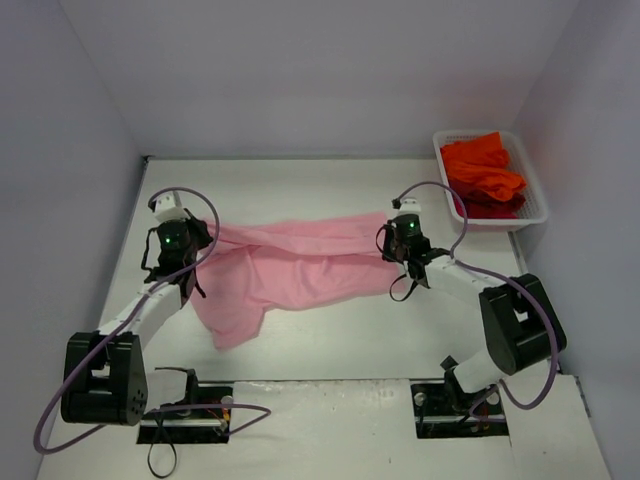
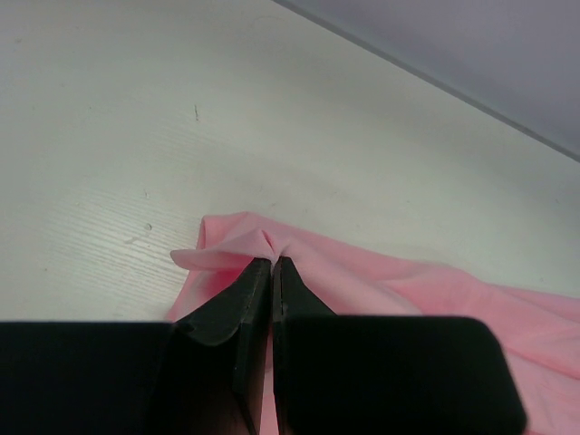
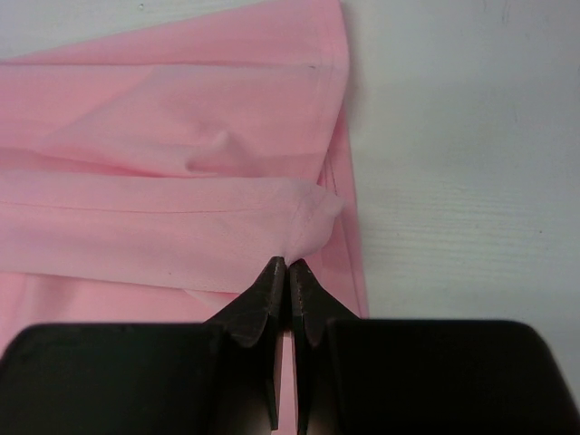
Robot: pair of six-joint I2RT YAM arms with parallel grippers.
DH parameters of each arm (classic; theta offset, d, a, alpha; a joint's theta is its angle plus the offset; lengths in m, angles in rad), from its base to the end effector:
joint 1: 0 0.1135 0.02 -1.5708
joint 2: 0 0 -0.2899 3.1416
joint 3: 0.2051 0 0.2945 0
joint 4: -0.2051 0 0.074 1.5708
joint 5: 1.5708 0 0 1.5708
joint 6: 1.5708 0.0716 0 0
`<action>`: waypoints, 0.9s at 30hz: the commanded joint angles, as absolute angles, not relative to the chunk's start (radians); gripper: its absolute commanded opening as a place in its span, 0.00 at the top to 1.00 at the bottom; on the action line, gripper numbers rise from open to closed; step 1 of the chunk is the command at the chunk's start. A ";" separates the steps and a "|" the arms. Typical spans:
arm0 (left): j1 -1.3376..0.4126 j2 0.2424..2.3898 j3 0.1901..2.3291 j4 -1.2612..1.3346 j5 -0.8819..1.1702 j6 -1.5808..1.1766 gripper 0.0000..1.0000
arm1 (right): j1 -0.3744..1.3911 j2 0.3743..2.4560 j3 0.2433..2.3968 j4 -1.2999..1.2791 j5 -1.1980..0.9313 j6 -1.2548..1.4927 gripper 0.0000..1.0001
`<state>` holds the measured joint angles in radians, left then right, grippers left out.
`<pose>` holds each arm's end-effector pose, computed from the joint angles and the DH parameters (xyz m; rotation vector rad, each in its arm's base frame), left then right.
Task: Fold and stack the t-shirts
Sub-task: Fold the tshirt
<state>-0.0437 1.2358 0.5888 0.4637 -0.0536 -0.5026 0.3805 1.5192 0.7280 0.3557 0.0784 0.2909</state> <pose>0.3338 -0.0108 0.2348 -0.4401 1.7113 -0.3507 0.3570 0.1367 0.1788 -0.0400 2.0218 0.3498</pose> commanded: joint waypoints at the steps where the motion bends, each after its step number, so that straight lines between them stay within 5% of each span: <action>1: -0.038 1.189 0.601 0.471 -0.072 -0.526 1.00 | 0.390 1.457 0.721 0.419 0.110 0.308 1.00; 25: -0.037 1.098 0.629 0.245 -0.126 -0.575 1.00 | 0.411 1.422 0.669 0.388 0.130 0.367 1.00; 27: -0.038 1.094 0.626 0.241 -0.127 -0.577 1.00 | 0.411 1.427 0.672 0.380 0.137 0.379 0.83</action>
